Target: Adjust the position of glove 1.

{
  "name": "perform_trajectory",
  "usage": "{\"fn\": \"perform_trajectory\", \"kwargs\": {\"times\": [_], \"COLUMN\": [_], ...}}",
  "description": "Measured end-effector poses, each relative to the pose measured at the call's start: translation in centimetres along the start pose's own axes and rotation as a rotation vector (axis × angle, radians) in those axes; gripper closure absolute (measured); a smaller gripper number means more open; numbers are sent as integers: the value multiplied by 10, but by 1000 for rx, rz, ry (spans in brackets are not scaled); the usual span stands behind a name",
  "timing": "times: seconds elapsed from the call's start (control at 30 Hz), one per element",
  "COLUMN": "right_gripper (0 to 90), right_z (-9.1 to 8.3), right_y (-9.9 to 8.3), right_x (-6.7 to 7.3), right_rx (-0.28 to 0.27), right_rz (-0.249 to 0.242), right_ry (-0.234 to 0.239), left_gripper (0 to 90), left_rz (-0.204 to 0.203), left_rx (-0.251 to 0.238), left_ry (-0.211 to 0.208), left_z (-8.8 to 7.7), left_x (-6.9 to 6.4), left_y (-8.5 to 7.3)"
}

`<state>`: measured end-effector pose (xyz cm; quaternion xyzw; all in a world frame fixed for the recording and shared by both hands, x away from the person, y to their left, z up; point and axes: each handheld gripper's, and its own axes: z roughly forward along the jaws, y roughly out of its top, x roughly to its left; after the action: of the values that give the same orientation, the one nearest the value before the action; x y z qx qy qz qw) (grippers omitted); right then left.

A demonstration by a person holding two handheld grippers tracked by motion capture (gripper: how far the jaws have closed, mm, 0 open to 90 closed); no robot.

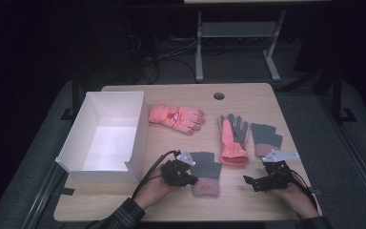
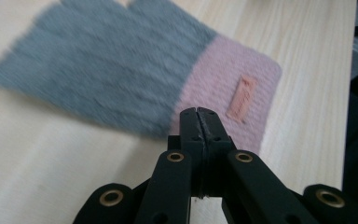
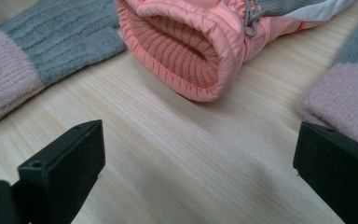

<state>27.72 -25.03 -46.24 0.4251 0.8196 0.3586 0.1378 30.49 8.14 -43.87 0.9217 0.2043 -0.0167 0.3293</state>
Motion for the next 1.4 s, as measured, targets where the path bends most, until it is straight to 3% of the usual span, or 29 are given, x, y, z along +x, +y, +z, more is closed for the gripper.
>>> {"fn": "perform_trajectory", "kwargs": {"times": [0.2,0.23,0.27,0.4,0.57,1.07,1.3,1.4], "right_gripper": [19,19,19,19,18,19,19,19], "right_z": [0,0,0,-1,0,-2,-2,-2], "right_y": [0,0,0,0,0,0,0,0], "right_x": [1,1,1,0,-1,0,-1,-1], "right_rx": [1,0,0,-5,-2,-5,-10,-10], "right_rz": [0,0,-1,2,3,3,4,5], "right_ry": [-1,-1,-1,-2,1,-3,-2,-3], "left_gripper": [895,895,896,896,895,895,895,895], "left_rz": [-20,-18,-9,19,18,69,57,64], "left_rx": [-48,-48,-14,36,65,60,27,23], "left_ry": [41,35,18,13,-9,-96,-131,-126], "left_z": [2,4,9,11,17,41,55,54], "left_x": [18,19,19,14,8,-22,-33,-32], "left_y": [21,23,24,20,13,32,42,43]}}
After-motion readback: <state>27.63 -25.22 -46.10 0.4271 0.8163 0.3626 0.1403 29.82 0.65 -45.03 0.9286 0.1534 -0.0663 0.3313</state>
